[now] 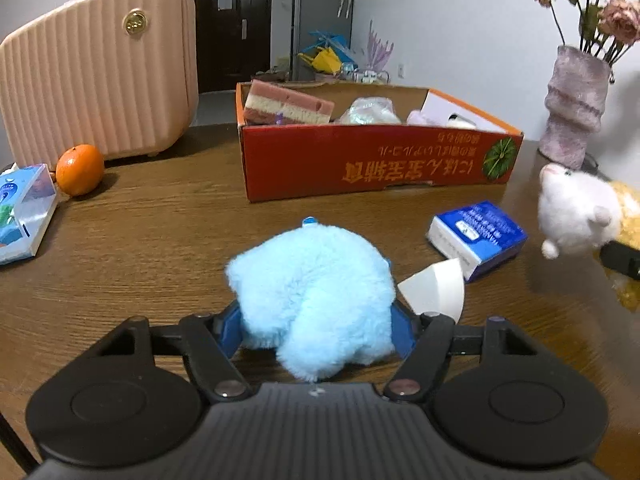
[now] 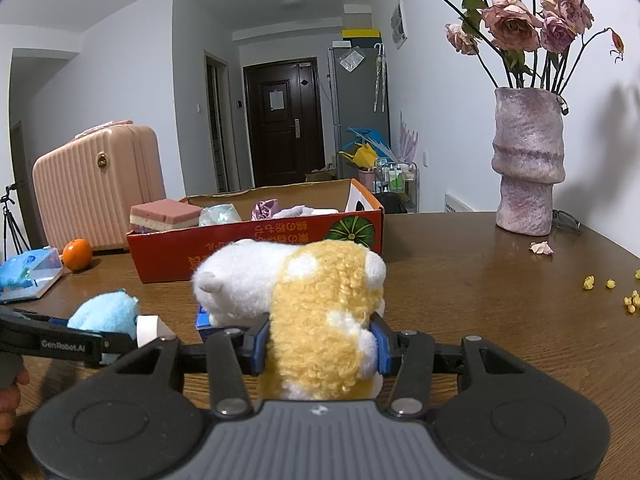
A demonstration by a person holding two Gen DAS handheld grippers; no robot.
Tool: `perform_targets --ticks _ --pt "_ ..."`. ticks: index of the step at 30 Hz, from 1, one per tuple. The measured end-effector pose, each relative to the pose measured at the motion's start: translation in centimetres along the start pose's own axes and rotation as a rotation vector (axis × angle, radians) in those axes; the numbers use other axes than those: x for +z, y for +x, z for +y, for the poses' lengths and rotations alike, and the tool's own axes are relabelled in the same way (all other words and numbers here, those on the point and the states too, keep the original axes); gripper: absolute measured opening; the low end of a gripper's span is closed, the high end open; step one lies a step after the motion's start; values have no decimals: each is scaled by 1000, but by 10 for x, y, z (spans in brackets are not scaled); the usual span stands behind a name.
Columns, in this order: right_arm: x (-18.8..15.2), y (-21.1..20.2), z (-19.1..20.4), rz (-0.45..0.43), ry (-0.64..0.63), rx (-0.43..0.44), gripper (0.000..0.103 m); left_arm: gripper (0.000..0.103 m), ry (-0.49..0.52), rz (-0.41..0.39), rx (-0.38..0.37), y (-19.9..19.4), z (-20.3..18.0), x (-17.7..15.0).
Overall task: Organize soft objects
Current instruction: 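Hold the plush hamster in the right tool while the left tool grasps the light-blue fluffy plush, then carry the blue plush in the left tool and hamster in the right tool to the box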
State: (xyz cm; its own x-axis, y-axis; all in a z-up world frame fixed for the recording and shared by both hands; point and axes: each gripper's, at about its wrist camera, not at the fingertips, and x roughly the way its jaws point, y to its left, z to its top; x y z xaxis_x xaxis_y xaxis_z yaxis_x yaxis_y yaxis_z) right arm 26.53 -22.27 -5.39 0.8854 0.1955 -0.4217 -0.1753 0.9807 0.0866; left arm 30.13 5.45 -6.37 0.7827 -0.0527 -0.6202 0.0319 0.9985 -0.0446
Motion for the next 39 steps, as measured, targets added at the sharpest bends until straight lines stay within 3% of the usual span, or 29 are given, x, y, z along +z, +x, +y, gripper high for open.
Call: perform_targets --ticks 23,39 --pt "5 -12 -2 -82 25 34 48 71 0 -278 7 -68 -10 18" --pt "26 2 12 -194 76 38 48 71 -49 -345 23 -77 -25 39"
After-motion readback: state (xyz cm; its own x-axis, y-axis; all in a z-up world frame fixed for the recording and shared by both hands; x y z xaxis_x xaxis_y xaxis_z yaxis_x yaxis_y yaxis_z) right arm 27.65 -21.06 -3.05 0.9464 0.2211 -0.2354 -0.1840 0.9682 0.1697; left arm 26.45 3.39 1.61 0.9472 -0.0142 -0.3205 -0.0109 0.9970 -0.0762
